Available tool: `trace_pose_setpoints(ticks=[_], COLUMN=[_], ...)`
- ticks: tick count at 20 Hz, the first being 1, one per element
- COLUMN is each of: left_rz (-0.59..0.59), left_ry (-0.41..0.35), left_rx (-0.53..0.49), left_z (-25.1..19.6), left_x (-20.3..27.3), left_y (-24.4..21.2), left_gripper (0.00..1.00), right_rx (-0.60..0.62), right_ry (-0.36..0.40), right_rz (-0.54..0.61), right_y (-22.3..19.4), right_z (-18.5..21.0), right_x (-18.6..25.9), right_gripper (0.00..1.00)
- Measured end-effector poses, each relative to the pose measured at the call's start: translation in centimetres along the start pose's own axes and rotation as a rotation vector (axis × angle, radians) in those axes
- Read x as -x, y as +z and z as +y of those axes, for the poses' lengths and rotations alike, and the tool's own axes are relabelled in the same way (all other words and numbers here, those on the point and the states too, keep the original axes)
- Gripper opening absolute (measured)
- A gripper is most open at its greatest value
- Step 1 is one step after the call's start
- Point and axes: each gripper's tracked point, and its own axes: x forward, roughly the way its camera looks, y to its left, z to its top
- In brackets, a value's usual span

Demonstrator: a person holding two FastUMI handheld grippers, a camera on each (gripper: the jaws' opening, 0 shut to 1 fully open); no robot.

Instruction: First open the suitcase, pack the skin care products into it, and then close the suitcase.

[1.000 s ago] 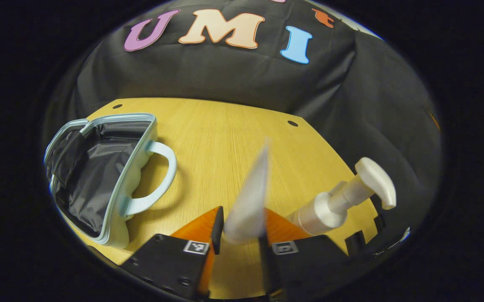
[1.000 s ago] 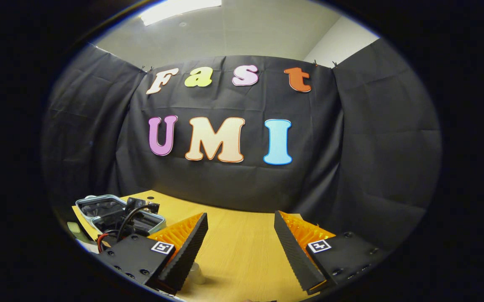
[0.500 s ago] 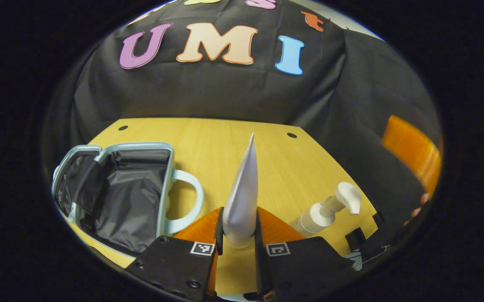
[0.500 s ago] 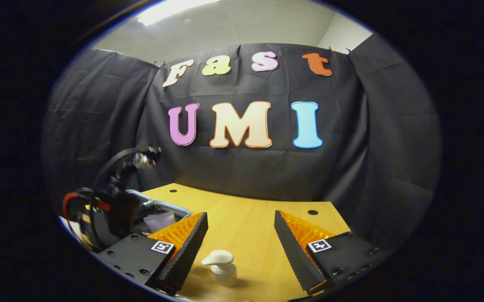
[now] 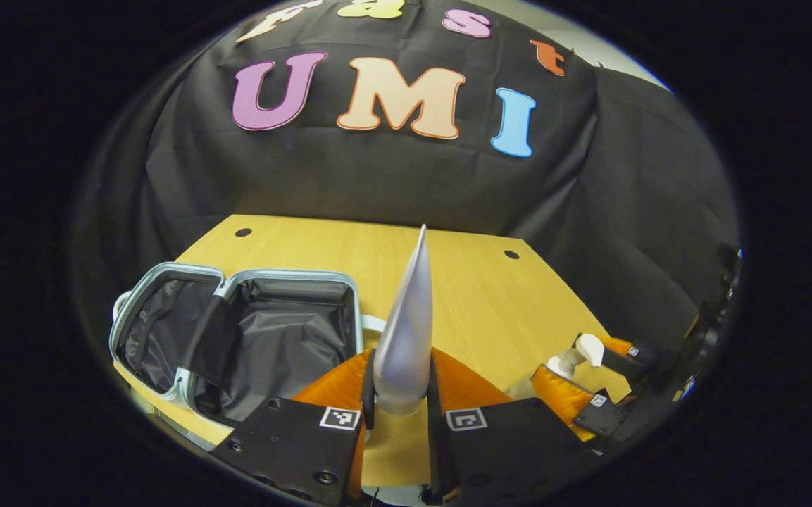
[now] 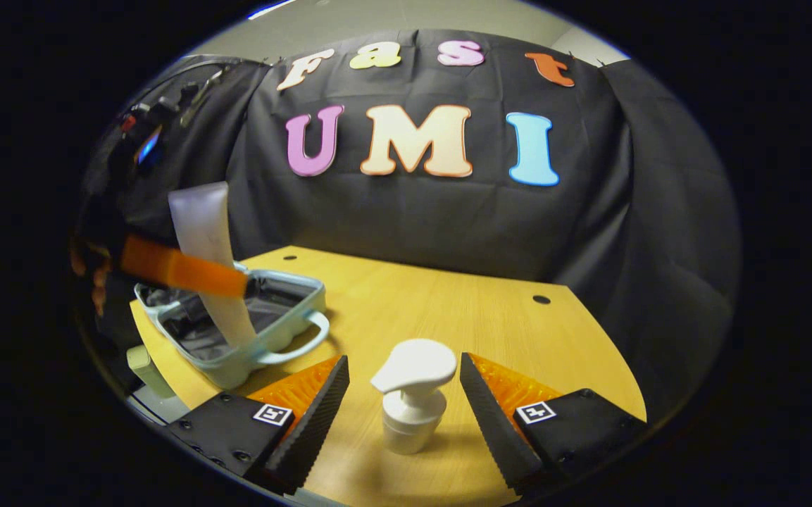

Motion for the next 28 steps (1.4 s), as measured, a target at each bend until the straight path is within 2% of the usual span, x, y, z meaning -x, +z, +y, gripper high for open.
trace_pose_setpoints(ticks=[2,4,5,7,11,12,14,15,18,19,20,23,24,28], left_rz=[0.01,0.032,0.05,0.101,0.284,0.334,0.416,0.437,0.403,0.397,0.385,0.307,0.27,0.143], left_ry=[0.025,0.063,0.085,0.137,0.25,0.266,0.265,0.258,0.256,0.243,0.22,0.159,0.141,0.126], left_rx=[-0.014,-0.031,-0.031,-0.034,-0.05,-0.046,0.0,0.016,0.02,0.04,0.067,0.098,0.098,0.09], left_z=[1.9,4.4,5.6,8.4,14.3,15.4,16.3,16.5,17.5,17.5,17.2,17.1,17.2,20.1], left_x=[0.5,0.9,1.0,1.0,0.1,-0.3,-1.4,-2.0,-3.8,-4.5,-5.1,-5.5,-5.4,-3.3], left_y=[0.1,-0.1,-0.4,-1.5,-5.5,-6.7,-8.8,-9.4,-8.5,-8.5,-8.4,-6.3,-5.3,-0.8], left_gripper=[0.3,0.3,0.3,0.3,0.3,0.27,0.3,0.3,0.31,0.39,0.4,0.94,0.99,0.95], right_rx=[-0.016,-0.037,-0.046,-0.05,-0.081,-0.086,-0.092,-0.095,-0.107,-0.113,-0.119,-0.144,-0.157,-0.18], right_ry=[-0.012,-0.04,-0.063,-0.057,-0.04,-0.037,-0.022,-0.01,0.042,0.07,0.099,0.189,0.213,0.263], right_rz=[0.058,0.082,0.088,0.119,0.091,0.077,0.058,0.054,0.065,0.067,0.066,0.067,0.071,0.14], right_y=[-2.5,-3.3,-2.8,-3.1,0.8,1.8,3.6,4.2,5.9,6.7,7.6,10.0,10.6,9.6], right_z=[0.2,-0.1,-0.5,-0.2,0.6,0.9,1.6,2.1,4.6,6.1,7.6,12.5,14.0,19.0], right_x=[-0.4,-0.7,-0.3,-1.2,-1.4,-1.4,-1.1,-0.8,-0.1,0.0,0.1,-0.6,-1.1,-3.4], right_gripper=[1.0,0.96,0.83,0.57,0.53,0.53,0.55,0.55,0.55,0.55,0.55,0.55,0.55,0.55])
